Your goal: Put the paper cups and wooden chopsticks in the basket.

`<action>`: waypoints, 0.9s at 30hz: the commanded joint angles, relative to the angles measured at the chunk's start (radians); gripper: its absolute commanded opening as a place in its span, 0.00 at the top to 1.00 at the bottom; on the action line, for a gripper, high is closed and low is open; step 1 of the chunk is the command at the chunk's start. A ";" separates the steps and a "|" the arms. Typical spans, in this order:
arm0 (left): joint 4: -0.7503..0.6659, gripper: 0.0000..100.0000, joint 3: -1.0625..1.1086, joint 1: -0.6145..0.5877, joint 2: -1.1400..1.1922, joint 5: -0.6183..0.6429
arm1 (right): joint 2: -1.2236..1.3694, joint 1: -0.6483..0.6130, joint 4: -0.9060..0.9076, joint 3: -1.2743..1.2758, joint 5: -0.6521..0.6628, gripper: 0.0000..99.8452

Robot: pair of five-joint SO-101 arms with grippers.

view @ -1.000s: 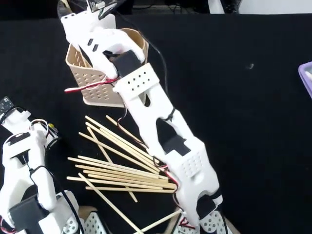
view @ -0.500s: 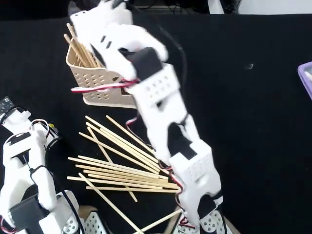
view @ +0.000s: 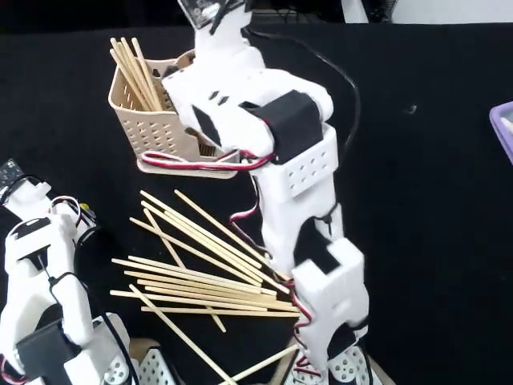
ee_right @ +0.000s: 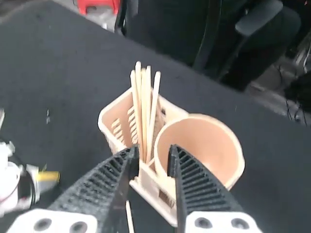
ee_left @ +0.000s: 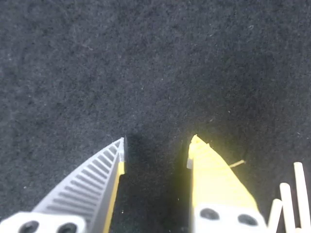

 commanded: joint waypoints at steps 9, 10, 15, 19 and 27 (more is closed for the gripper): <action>-0.017 0.79 -0.015 -0.002 -0.003 0.003 | -0.628 -0.075 -0.141 1.274 0.061 0.88; -0.017 0.79 -0.015 -0.002 -0.003 0.003 | -0.684 -0.075 -0.204 1.399 0.071 0.88; -0.017 0.79 -0.016 -0.008 -0.003 0.008 | -0.917 -0.170 -0.488 1.917 0.100 0.88; -0.017 0.79 -0.019 -0.045 -0.003 0.012 | -0.992 -0.334 -0.635 2.149 0.094 0.84; -0.017 0.79 -0.056 -0.268 0.003 0.173 | -0.992 -0.511 -0.928 2.407 -0.135 0.68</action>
